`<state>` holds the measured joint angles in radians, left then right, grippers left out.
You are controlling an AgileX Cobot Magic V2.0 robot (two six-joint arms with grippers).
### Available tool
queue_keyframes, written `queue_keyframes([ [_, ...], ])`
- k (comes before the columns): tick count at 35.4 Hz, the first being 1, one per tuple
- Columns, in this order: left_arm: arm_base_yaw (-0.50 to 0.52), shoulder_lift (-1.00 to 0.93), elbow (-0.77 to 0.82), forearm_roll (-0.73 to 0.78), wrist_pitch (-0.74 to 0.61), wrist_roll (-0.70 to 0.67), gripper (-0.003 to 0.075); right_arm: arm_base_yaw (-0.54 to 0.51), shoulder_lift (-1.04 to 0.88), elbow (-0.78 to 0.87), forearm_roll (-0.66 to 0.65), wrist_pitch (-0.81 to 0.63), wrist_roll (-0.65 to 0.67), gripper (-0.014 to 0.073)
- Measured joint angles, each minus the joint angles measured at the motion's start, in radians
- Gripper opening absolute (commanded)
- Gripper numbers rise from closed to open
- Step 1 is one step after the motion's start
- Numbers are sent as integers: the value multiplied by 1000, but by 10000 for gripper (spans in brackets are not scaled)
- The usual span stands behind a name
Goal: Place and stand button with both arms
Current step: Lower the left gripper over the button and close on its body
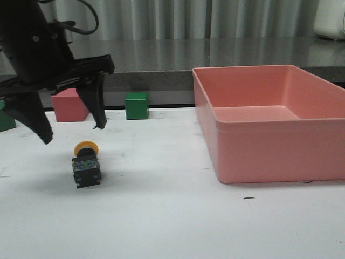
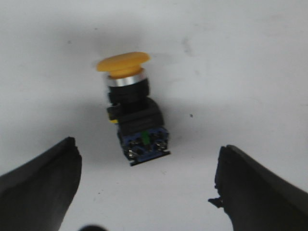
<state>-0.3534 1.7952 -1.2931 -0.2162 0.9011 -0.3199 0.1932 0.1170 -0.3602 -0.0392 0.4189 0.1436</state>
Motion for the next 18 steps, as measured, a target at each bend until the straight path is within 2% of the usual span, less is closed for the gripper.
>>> queue_keyframes([
  [18, 15, 214, -174, -1, 95, -15, 545, 0, 0, 0, 0, 0, 0, -71],
])
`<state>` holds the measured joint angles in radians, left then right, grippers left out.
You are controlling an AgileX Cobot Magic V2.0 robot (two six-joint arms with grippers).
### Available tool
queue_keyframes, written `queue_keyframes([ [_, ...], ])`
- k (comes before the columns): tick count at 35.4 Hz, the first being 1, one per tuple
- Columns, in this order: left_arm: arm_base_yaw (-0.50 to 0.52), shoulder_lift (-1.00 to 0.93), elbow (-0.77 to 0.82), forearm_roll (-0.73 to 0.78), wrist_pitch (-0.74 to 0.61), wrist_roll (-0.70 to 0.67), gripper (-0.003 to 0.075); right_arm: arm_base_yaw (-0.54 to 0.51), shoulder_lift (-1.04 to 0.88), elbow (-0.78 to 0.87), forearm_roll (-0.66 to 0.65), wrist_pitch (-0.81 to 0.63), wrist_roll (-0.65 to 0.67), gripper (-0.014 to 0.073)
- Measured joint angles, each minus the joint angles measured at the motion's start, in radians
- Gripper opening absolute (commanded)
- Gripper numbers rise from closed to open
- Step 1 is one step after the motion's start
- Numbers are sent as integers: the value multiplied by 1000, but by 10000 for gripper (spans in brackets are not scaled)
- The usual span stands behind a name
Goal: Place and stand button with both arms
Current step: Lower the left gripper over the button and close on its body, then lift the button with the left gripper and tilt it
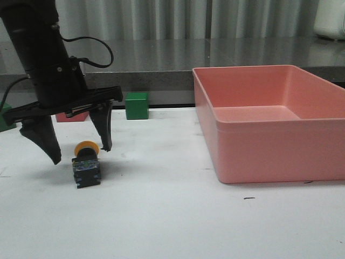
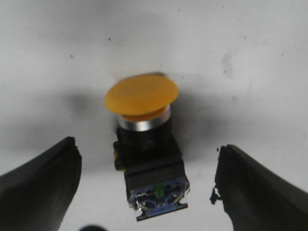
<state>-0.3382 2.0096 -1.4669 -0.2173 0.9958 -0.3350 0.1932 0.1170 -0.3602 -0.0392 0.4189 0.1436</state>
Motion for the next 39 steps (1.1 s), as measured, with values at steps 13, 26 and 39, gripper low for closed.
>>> queue_keyframes([
  [13, 0, 86, -68, 0, 57, 0, 545, 0, 0, 0, 0, 0, 0, -71],
  [26, 0, 98, -74, 0, 79, 0, 378, 0, 0, 0, 0, 0, 0, -71],
  [39, 0, 100, -74, 4, 100, 0, 155, 0, 0, 0, 0, 0, -2, -71],
])
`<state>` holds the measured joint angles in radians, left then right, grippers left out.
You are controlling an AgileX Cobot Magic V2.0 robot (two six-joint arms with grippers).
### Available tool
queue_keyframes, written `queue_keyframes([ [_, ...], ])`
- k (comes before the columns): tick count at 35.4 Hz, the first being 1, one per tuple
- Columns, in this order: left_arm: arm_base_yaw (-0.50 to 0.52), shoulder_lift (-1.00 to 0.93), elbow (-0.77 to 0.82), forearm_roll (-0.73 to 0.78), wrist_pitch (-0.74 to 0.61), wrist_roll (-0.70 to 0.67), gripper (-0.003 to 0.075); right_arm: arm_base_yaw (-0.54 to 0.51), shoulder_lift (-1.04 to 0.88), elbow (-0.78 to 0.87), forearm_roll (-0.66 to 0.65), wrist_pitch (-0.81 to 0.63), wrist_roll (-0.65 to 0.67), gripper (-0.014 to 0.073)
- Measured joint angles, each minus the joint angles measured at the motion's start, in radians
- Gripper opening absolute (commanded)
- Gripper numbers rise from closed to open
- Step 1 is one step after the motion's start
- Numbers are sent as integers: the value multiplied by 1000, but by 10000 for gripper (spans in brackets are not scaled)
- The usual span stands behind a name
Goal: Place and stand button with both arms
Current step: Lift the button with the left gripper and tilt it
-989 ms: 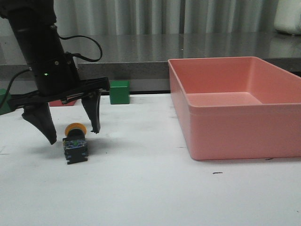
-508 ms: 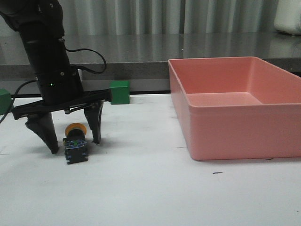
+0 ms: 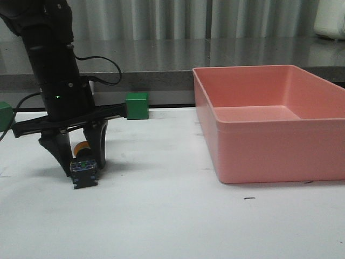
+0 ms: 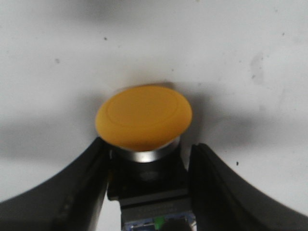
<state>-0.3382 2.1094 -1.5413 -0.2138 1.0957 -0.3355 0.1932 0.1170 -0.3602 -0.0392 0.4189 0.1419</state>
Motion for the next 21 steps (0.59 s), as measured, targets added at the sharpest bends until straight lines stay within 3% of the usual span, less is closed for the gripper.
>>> queue_keyframes([
  [11, 0, -20, 0, 62, 22, 0, 154, 0, 0, 0, 0, 0, 0, -71],
  [21, -50, -170, 0, 204, -70, 0, 154, 0, 0, 0, 0, 0, 0, -71],
])
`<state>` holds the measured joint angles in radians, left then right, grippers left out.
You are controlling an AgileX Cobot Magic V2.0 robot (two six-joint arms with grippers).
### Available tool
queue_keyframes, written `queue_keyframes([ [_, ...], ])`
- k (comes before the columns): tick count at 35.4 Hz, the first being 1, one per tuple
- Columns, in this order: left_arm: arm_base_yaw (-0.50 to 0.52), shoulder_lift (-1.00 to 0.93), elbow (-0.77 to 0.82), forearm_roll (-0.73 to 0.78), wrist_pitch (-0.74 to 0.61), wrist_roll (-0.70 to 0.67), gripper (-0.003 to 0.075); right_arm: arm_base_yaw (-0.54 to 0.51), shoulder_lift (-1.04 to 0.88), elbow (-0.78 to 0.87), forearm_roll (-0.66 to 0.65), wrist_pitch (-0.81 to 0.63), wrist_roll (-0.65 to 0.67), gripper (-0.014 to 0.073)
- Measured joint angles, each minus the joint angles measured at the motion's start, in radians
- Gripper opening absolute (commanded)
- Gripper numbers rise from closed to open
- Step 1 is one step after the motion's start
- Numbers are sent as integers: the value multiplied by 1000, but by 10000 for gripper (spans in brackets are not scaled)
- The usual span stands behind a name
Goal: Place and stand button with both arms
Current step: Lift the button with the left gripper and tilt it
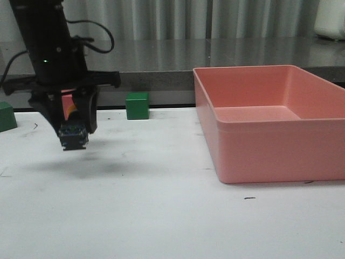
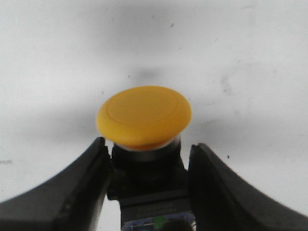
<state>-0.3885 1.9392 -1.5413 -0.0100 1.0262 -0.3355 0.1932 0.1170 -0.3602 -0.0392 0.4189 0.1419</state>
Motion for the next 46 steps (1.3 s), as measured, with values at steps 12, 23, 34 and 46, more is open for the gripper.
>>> queue_keyframes([
  [12, -66, -222, 184, 109, -280, 0, 154, 0, 0, 0, 0, 0, 0, -71],
  [23, -68, -475, 468, 207, -651, 0, 154, 0, 0, 0, 0, 0, 0, -71],
  [34, -68, -564, 602, 236, -736, 0, 154, 0, 0, 0, 0, 0, 0, -71],
  [46, -68, -567, 686, 283, -936, 0, 154, 0, 0, 0, 0, 0, 0, -71],
])
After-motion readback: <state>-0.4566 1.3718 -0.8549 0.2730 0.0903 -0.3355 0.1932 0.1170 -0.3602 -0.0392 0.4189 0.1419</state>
